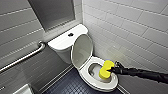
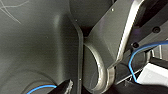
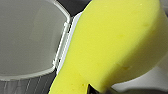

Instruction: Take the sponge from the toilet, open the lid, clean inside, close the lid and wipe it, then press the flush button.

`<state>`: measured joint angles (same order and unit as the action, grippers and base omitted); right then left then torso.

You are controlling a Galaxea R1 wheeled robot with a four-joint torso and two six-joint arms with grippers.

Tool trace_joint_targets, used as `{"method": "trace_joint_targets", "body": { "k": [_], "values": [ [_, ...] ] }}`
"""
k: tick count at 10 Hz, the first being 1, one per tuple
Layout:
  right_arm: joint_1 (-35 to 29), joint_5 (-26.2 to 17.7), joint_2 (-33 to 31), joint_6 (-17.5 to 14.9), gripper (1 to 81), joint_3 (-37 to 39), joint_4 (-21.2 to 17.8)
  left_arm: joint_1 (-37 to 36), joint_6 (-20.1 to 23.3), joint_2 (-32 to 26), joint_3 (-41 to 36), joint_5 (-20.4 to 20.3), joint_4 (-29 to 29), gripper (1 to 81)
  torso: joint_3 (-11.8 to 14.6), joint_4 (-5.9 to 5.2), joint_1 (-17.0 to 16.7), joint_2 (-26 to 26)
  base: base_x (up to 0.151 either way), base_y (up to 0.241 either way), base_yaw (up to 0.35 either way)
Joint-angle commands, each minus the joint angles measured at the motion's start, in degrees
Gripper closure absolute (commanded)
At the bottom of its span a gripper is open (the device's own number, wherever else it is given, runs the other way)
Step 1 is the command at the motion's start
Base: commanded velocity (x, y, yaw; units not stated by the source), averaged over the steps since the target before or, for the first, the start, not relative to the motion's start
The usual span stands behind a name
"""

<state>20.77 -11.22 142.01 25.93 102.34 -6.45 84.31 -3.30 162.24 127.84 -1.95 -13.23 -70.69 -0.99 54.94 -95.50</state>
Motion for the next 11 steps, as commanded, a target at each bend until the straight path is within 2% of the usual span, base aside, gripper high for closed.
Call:
{"method": "trace_joint_targets", "body": {
  "k": [1,4,6,8,9,11],
  "values": [
    [-8.4,-5.3,14.2,-0.4,81.1,19.4,5.6,1.4,0.0,-0.2,-0.8,4.3,0.3,1.0,0.0,0.0,0.0,0.0,0.0,0.0,0.0],
    [-8.3,-4.2,22.8,-0.4,81.1,34.0,6.0,1.8,-0.1,-0.9,-0.9,4.4,0.5,1.0,0.0,0.0,0.0,0.0,0.0,0.0,0.0],
    [-7.8,-3.6,25.1,-0.4,81.1,37.5,6.1,1.9,-0.2,-0.8,-0.9,4.4,0.5,1.0,0.0,0.0,0.0,0.0,0.0,0.0,0.0],
    [-6.2,-2.3,22.7,1.2,81.1,37.3,5.3,2.2,-0.2,-0.6,-0.9,4.4,0.4,1.0,0.0,0.0,0.0,0.0,0.0,0.0,0.0],
    [-4.8,-1.9,21.1,3.5,81.1,37.0,5.3,2.3,-0.1,-0.6,-0.9,4.4,0.4,1.0,0.0,0.0,0.0,0.0,0.0,0.0,0.0],
    [-1.4,0.5,16.0,5.3,81.1,33.0,5.2,2.3,-0.1,-0.5,-0.9,4.4,0.2,1.0,0.0,0.0,0.0,0.0,0.0,0.0,0.0]
  ]
}}
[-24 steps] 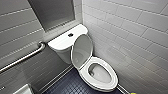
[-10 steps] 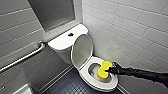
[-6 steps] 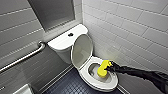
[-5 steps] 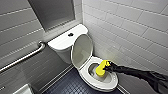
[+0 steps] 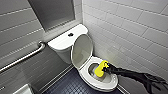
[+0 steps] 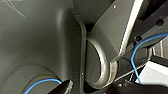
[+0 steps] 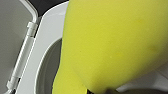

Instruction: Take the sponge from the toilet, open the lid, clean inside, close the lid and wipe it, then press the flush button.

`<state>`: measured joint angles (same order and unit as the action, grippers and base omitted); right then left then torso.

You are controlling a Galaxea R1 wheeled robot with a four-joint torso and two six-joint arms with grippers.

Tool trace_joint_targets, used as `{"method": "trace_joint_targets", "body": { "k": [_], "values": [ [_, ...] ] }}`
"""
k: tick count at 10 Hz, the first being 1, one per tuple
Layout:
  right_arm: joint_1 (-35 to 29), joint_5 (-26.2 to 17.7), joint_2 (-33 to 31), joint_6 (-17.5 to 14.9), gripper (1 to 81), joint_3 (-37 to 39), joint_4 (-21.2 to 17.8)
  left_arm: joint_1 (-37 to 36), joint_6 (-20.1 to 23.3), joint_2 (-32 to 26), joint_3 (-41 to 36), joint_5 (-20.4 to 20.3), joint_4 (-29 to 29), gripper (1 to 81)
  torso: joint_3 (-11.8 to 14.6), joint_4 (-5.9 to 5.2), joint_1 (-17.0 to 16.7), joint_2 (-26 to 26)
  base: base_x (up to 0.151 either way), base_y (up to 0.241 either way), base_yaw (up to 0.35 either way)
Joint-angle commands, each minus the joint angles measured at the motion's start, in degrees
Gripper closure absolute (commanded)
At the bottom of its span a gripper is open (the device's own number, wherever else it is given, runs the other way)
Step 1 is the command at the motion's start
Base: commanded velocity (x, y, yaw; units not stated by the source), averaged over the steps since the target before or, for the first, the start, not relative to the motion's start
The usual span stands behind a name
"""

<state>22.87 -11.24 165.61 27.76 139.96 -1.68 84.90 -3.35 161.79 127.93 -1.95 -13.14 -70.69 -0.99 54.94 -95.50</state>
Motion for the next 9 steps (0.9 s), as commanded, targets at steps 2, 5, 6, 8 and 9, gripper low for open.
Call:
{"method": "trace_joint_targets", "body": {
  "k": [2,5,6,8,9],
  "values": [
    [-1.6,1.3,-14.6,4.7,81.1,-12.8,0.5,1.7,-0.1,0.3,-1.0,4.4,-0.3,1.0,0.0,0.0,0.0,0.0,0.0,0.0,0.0],
    [1.0,3.3,-23.1,5.3,81.1,-22.9,0.5,1.7,0.0,0.6,-0.9,4.4,-0.5,1.0,0.0,0.0,0.0,0.0,0.0,0.0,0.0],
    [1.9,4.3,-25.5,5.3,81.1,-25.8,0.5,1.7,0.0,0.8,-0.9,4.3,-0.5,1.0,0.0,0.0,0.0,0.0,0.0,0.0,0.0],
    [3.6,5.4,-29.5,5.3,81.1,-30.1,0.3,1.8,0.1,1.0,-0.9,4.3,-0.6,1.0,0.0,0.0,0.0,0.0,0.0,0.0,0.0],
    [5.0,6.4,-31.6,5.6,81.1,-32.8,0.3,1.8,0.1,1.4,-0.9,4.4,-0.6,1.0,0.0,0.0,0.0,0.0,0.0,0.0,0.0]
  ]
}}
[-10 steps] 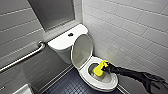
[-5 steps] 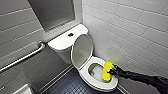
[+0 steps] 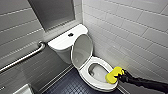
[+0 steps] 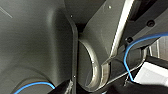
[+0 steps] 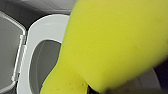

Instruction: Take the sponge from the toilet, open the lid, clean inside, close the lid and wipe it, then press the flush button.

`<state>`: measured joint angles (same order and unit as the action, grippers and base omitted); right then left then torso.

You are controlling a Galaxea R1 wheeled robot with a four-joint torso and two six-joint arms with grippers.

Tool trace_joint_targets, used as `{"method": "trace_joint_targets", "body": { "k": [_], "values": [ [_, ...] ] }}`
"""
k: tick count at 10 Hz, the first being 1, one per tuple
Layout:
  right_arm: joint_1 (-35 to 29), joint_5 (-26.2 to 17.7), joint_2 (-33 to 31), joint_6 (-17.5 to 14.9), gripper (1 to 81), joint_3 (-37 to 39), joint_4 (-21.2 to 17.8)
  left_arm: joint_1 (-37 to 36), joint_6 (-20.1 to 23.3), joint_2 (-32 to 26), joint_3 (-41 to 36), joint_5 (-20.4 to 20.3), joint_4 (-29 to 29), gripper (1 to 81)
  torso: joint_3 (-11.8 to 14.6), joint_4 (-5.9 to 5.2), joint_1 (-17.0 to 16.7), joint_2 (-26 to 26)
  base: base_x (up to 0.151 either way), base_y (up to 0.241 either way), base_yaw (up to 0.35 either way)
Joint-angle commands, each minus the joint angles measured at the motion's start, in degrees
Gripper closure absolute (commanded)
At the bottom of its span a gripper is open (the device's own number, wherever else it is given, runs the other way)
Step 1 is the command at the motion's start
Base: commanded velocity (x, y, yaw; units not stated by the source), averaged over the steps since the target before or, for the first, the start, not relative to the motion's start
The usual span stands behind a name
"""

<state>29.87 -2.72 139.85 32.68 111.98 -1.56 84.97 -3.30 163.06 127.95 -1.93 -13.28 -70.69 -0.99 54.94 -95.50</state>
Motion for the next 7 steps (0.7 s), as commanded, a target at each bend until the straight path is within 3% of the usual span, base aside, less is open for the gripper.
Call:
{"method": "trace_joint_targets", "body": {
  "k": [1,7],
  "values": [
    [-0.4,-1.0,-7.0,0.6,81.1,-6.5,0.2,1.7,0.1,0.3,-0.9,4.4,-0.4,1.0,0.0,0.0,0.0,0.0,0.0,0.0,0.0],
    [9.3,0.8,-11.3,0.1,81.1,-14.3,0.9,1.7,0.1,0.1,-0.9,4.3,-0.5,1.0,0.0,0.0,0.0,0.0,0.0,0.0,0.0]
  ]
}}
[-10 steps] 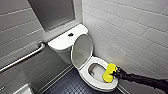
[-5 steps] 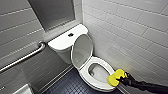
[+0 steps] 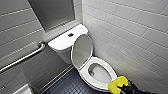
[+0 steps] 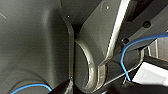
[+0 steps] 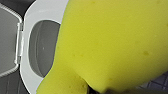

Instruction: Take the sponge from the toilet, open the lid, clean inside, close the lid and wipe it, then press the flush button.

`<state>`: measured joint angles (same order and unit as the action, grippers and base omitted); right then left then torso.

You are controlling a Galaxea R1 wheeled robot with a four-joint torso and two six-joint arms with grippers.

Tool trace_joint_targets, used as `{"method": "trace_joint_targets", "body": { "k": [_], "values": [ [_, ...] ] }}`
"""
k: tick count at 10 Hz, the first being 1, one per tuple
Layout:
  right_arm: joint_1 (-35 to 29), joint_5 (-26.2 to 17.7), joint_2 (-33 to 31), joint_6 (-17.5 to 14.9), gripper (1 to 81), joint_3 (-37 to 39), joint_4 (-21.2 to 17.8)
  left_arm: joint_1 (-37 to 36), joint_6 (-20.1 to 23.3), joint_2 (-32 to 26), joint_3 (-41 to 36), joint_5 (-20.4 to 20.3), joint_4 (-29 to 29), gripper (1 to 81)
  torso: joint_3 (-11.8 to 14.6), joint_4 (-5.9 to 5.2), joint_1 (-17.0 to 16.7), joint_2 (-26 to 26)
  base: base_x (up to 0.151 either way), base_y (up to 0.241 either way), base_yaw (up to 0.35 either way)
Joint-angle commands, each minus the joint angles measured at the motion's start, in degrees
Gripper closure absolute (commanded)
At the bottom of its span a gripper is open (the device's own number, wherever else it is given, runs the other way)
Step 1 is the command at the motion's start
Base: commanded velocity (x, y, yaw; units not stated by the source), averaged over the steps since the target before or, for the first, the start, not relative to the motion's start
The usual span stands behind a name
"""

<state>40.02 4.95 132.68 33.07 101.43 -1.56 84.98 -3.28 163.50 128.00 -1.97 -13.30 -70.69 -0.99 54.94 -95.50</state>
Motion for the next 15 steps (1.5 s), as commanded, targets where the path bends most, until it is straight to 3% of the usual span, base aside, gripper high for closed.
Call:
{"method": "trace_joint_targets", "body": {
  "k": [1,3,5,6,8,12,15],
  "values": [
    [1.2,-6.7,-6.0,-0.4,81.1,-5.7,1.6,1.7,0.1,-0.4,-0.9,4.3,-0.5,1.0,0.0,0.0,0.0,0.0,0.0,0.0,0.0],
    [4.7,-6.4,-10.6,-0.4,81.1,-10.0,4.2,1.7,0.2,-0.5,-0.9,4.3,-1.0,1.0,0.0,0.0,0.0,0.0,0.0,0.0,0.0],
    [6.3,-3.3,-15.9,-0.5,81.1,-15.7,4.3,1.7,0.2,-0.5,-1.0,4.3,-1.2,1.0,0.0,0.0,0.0,0.0,0.0,0.0,0.0],
    [5.6,-0.9,-18.3,-0.8,81.1,-18.6,5.3,1.7,0.2,-0.5,-1.0,4.3,-1.2,1.0,0.0,0.0,0.0,0.0,0.0,0.0,0.0],
    [0.1,-1.3,-20.3,-0.7,81.1,-22.1,6.5,1.7,0.2,-0.5,-1.0,4.3,-1.2,1.0,0.0,0.0,0.0,0.0,0.0,0.0,0.0],
    [-13.9,-12.3,-15.0,-0.4,81.1,-21.9,6.4,1.7,0.2,-0.2,-0.9,4.3,-1.2,1.0,0.0,0.0,0.0,0.0,0.0,0.0,0.0],
    [-19.8,-16.2,-7.7,0.0,81.1,-18.0,6.0,1.7,0.2,-0.2,-0.9,4.3,-1.2,1.0,0.0,-4.14,0.0,0.0,0.0,0.0,0.0]
  ]
}}
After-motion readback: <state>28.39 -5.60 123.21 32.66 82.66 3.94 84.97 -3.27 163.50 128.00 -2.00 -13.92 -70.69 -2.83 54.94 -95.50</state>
